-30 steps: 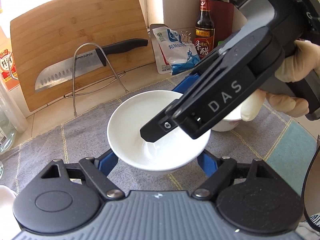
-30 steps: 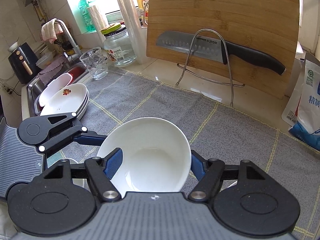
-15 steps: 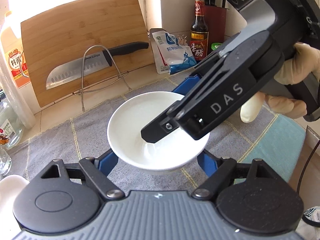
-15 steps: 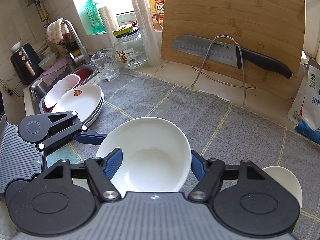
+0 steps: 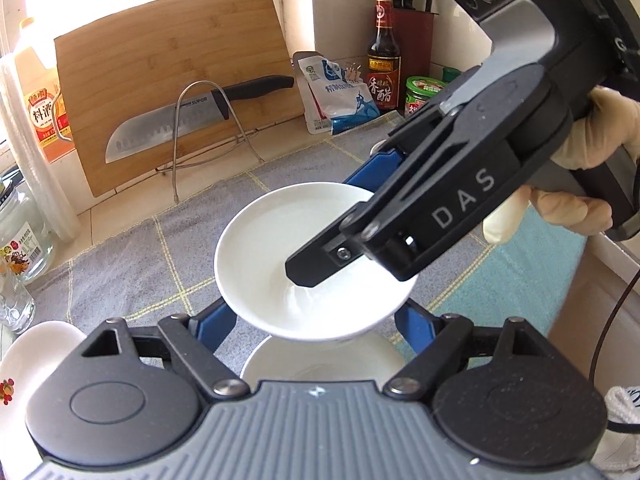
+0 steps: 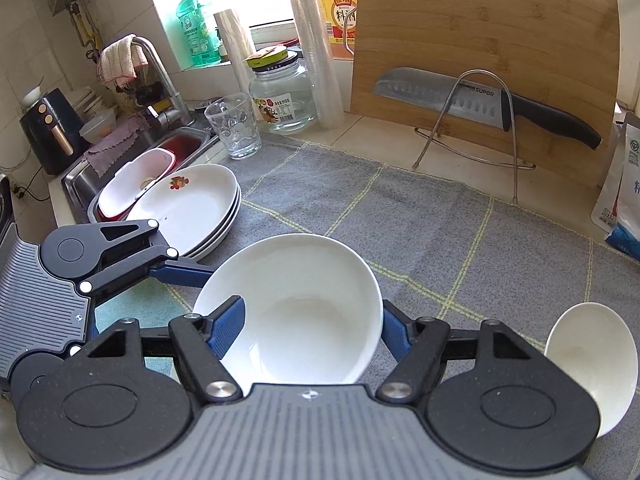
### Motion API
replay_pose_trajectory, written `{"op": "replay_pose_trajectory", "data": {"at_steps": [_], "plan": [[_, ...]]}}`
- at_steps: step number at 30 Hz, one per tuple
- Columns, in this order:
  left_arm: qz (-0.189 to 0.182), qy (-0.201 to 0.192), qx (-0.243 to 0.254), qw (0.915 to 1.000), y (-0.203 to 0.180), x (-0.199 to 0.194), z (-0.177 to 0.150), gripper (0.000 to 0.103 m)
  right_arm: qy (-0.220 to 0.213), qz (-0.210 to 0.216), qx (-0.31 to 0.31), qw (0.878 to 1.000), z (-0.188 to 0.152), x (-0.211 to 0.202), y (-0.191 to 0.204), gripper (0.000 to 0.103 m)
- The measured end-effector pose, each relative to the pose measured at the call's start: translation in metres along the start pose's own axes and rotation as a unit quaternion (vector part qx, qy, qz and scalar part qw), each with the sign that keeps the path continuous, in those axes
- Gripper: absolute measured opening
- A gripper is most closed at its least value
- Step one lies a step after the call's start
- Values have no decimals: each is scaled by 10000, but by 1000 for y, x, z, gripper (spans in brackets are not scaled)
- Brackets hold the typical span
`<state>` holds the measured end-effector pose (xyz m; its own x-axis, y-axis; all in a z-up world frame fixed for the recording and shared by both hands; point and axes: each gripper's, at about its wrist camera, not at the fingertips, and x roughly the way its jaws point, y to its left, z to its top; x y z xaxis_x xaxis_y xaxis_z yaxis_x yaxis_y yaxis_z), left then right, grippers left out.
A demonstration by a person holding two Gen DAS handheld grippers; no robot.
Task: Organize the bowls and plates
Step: 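Lower the held bowl into the placed bowl with the right tool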
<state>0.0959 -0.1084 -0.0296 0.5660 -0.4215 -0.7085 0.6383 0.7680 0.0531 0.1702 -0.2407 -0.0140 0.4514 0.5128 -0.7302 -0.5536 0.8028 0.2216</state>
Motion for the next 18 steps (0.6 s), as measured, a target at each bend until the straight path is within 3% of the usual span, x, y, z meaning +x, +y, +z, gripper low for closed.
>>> {"op": "replay_pose_trajectory", "data": {"at_steps": [18], "plan": [[-280, 113, 157, 9994, 11, -22, -30, 85, 17, -100, 263, 9996, -20, 6, 36, 77]]}}
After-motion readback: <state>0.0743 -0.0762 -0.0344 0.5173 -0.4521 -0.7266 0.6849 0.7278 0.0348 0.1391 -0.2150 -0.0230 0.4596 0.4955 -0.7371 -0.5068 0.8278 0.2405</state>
